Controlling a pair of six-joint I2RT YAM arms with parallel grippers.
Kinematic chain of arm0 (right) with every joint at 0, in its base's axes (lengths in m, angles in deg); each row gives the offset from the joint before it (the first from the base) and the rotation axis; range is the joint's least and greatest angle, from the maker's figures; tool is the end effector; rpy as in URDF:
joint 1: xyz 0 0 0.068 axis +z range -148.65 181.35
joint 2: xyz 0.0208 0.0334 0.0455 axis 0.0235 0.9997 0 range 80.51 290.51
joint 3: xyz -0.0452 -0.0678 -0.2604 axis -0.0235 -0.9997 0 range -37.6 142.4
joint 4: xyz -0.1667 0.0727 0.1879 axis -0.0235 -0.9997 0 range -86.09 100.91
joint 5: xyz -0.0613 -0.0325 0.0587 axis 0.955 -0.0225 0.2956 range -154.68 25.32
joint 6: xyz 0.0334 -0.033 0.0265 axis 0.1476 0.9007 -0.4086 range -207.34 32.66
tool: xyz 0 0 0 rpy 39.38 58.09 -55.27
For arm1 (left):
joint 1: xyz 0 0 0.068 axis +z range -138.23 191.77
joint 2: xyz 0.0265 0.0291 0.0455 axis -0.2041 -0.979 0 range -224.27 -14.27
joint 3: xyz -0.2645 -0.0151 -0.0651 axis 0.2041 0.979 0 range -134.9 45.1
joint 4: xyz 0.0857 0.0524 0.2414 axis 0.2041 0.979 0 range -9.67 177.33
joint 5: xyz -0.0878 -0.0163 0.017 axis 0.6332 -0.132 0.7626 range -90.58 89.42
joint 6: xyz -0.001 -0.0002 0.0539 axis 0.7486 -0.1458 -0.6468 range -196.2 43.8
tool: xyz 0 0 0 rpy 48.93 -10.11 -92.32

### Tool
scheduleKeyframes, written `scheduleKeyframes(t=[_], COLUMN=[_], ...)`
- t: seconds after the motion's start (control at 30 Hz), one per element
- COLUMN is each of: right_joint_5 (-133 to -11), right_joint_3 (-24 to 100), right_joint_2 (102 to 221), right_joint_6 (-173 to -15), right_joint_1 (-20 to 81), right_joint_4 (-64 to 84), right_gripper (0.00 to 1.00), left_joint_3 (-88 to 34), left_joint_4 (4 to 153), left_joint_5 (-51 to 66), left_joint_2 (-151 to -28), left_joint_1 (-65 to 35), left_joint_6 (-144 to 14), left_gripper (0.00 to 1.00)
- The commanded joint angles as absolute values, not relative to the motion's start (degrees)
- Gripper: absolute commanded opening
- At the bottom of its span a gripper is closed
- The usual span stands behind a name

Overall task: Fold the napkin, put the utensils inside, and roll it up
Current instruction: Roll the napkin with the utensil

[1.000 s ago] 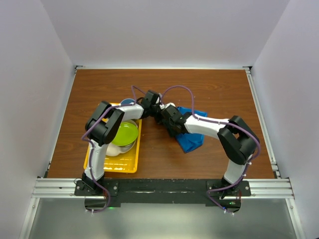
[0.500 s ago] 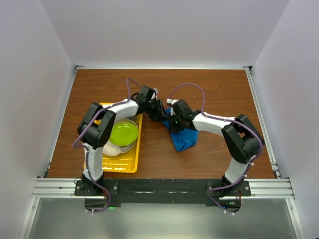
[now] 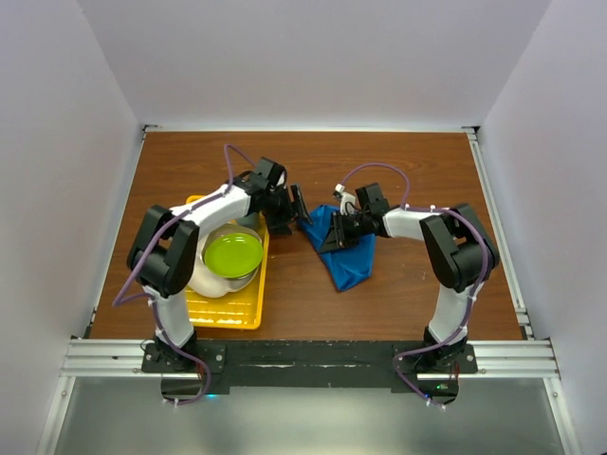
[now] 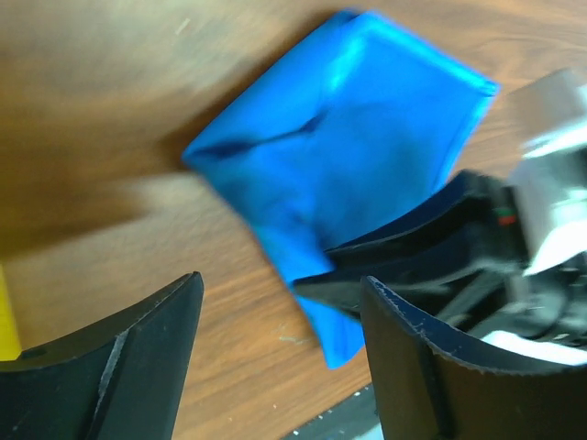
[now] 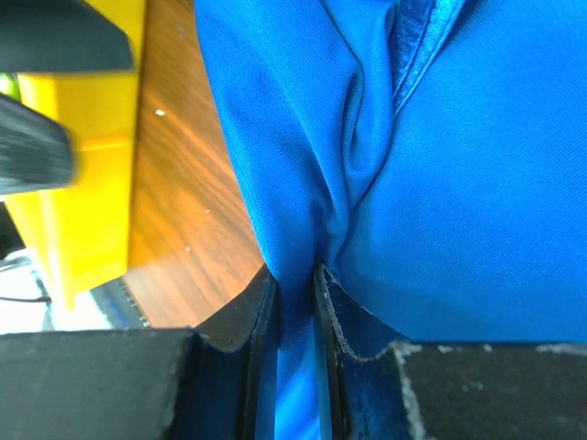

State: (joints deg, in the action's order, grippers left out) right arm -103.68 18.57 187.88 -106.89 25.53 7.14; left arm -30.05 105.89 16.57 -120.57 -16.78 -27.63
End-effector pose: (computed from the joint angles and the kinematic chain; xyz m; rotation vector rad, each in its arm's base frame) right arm 0.3170 0.1668 0.1288 -0.3940 2.5767 1.1557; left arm 0.3411 -0.1976 0.2012 -0.3557 2.7286 -0.8364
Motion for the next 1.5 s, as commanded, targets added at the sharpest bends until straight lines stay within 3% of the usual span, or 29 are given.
scheduleKeyframes(t=[0.0, 0.3, 0.57, 0.83, 0.87, 0.93, 0.97, 1.1, 1.2, 1.47], right_joint_5=[-111.3, -114.1, -116.0, -117.1, -116.5, -113.7, -112.2, -101.9, -91.0, -58.5], right_joint_3=[17.7, 17.1, 17.5, 18.6, 18.7, 19.7, 20.1, 21.5, 21.4, 18.5], right_joint_2=[189.8, 191.2, 189.3, 188.6, 188.5, 188.1, 187.2, 182.1, 176.2, 167.3], right_joint_6=[-108.2, -108.4, -108.3, -104.8, -103.3, -101.1, -98.6, -95.3, -95.4, -98.3], right_joint_1=[24.2, 23.1, 22.0, 22.0, 21.9, 21.9, 22.0, 22.4, 24.4, 43.2], right_joint_4=[10.6, 13.3, 14.1, 9.5, 8.3, 3.5, 1.4, -8.7, -12.4, -11.0], right_gripper=[0.0, 0.0, 0.0, 0.0, 0.0, 0.0, 0.0, 0.33, 0.49, 0.7], left_joint_3=[-28.2, -32.9, -28.6, -28.6, -28.6, -28.5, -28.6, -28.1, -28.0, -30.2], left_joint_4=[107.8, 105.2, 104.5, 99.1, 99.0, 98.9, 99.2, 100.5, 103.0, 109.5], left_joint_5=[19.6, 20.9, 17.1, 14.2, 13.6, 13.5, 13.6, 14.3, 15.7, 17.6], left_joint_2=[-122.5, -130.9, -133.3, -136.1, -136.0, -135.6, -135.4, -132.8, -131.6, -130.5], left_joint_1=[-17.2, -20.8, -21.5, -22.0, -22.0, -22.0, -22.0, -22.1, -22.1, -22.2], left_joint_6=[-21.3, -15.1, -8.9, -8.3, -8.4, -9.1, -9.2, -8.7, -6.7, -2.7], left_gripper=[0.77, 0.79, 0.69, 0.34, 0.2, 0.01, 0.0, 0.0, 0.0, 0.0])
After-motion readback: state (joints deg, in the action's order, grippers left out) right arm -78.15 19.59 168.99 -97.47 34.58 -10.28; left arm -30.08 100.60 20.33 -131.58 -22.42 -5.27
